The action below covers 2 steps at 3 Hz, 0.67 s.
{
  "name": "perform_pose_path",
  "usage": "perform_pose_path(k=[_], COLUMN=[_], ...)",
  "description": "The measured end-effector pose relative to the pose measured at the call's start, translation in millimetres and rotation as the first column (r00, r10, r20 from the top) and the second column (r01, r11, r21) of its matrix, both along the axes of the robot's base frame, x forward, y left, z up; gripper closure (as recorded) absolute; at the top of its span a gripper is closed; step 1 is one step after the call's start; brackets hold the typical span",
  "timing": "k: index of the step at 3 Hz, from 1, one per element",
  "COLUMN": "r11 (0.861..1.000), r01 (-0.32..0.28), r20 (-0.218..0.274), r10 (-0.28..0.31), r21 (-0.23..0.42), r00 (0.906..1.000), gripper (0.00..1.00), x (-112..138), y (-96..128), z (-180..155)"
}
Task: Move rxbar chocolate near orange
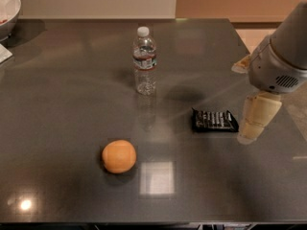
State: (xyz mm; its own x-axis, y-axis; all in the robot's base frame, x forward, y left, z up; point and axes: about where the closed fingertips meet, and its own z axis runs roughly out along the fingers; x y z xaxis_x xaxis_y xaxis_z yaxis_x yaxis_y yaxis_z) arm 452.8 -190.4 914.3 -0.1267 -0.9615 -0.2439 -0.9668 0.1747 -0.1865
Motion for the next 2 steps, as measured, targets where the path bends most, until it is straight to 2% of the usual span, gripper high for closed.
perform_pose_path(k=[1,2], r11=[0.997,0.995], r01=[-0.066,-0.099], r20=[-0.027,-0.033], r10=[0.067,0.1], r21=[0.027,0.032], r00=[0.9974,0.9944], gripper=[0.0,0.0], x=[7,10], y=[15,20], z=[-35,-53])
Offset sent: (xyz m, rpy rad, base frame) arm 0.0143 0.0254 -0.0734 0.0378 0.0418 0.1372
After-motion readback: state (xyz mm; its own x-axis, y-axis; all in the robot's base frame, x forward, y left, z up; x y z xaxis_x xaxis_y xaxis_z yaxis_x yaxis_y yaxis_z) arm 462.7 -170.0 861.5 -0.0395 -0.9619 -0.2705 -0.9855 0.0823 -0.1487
